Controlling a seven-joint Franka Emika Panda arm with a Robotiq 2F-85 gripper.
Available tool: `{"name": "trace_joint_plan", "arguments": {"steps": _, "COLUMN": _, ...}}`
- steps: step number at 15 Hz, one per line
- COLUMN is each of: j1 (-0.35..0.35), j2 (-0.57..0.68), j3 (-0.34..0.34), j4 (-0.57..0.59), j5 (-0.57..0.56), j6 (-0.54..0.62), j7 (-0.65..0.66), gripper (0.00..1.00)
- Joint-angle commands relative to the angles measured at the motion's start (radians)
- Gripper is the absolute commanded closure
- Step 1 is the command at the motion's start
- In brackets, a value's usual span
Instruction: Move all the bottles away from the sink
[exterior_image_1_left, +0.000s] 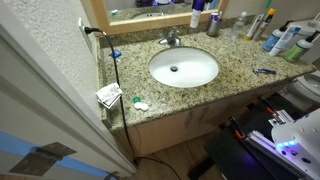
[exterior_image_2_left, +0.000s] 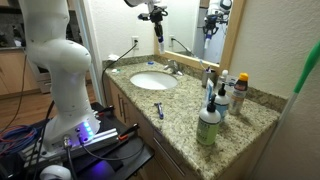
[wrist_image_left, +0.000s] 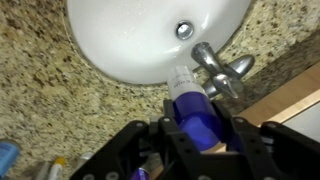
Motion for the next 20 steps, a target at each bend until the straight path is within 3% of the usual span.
{"name": "trace_joint_plan", "arguments": {"steps": 1, "j1": -0.067, "j2": -0.036, "j3": 0.048, "j4": -0.046, "j5": 0.026, "j6": 0.001, "j7": 0.020, "gripper": 0.59}}
{"name": "trace_joint_plan", "arguments": {"steps": 4, "j1": -0.104, "j2": -0.116, "j3": 0.049, "j4": -0.146, "j5": 0.064, "j6": 0.020, "j7": 0.029, "gripper": 0.59}}
{"name": "trace_joint_plan", "arguments": {"steps": 7, "j1": -0.104, "j2": -0.126, "j3": 0.055, "j4": -0.160, "j5": 0.066, "j6": 0.026, "j7": 0.043, "gripper": 0.59}}
{"name": "trace_joint_plan", "arguments": {"steps": 8, "j1": -0.104, "j2": -0.127, "j3": 0.056, "j4": -0.162, "j5": 0.066, "j6": 0.028, "j7": 0.045, "gripper": 0.84}}
{"name": "trace_joint_plan", "arguments": {"steps": 12, "j1": -0.215, "j2": -0.199, "j3": -0.018, "j4": -0.267, "j5": 0.097, "j6": 0.139, "j7": 0.063, "gripper": 0.84}}
{"name": "trace_joint_plan", "arguments": {"steps": 19, "j1": -0.432, "j2": -0.309, "j3": -0.179, "j4": -0.458, "j5": 0.265, "j6": 0.230, "j7": 0.020, "gripper": 0.84}}
{"name": "trace_joint_plan", "arguments": {"steps": 20, "j1": -0.414, "j2": -0.259, "j3": -0.131, "j4": -0.373, "j5": 0.217, "j6": 0.185, "j7": 0.043, "gripper": 0.59}}
